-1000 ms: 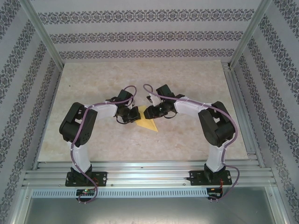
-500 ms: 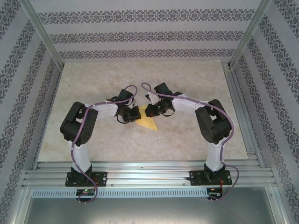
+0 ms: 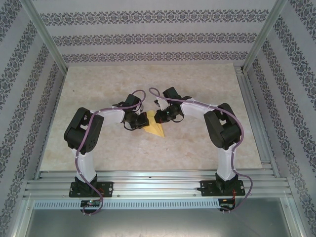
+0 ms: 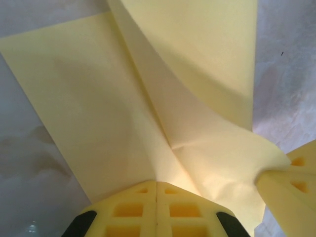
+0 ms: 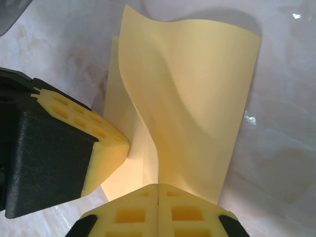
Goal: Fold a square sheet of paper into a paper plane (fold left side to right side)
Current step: Fourth fold the wing at the center of the table.
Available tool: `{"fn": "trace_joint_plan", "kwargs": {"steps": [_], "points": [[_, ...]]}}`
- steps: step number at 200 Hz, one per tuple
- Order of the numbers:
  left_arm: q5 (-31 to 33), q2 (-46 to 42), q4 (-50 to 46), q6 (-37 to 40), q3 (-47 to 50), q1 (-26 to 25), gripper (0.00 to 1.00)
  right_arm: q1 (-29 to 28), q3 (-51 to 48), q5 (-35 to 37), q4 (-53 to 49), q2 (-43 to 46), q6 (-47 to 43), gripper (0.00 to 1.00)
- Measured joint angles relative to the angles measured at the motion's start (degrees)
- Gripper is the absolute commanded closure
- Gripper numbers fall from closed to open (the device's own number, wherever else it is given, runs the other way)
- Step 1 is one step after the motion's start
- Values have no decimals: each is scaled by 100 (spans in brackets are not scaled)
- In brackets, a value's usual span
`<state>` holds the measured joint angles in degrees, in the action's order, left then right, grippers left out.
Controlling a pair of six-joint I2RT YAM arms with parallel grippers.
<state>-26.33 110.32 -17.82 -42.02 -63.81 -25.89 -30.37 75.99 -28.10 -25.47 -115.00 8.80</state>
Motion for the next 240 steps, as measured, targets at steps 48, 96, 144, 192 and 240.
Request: {"fn": "trace_joint_plan", "kwargs": {"steps": [48,96,144,192,240], "points": [[26,28,-76,42,-76,-2,97,166,-184,-109,57,61,0,100],[164,4,-313,175,-166,-4,96,203,-186,-201,59,61,-13,100],[170,-4,-452,267,-199,-4,97,216,-173,-199,59,42,-85,100],[186,0,-457,284,-201,-7,98,238,0,-197,55,-251,-103,100],[184,4,-457,302,-205,-7,99,238,98,-192,50,-339,-107,100]]}}
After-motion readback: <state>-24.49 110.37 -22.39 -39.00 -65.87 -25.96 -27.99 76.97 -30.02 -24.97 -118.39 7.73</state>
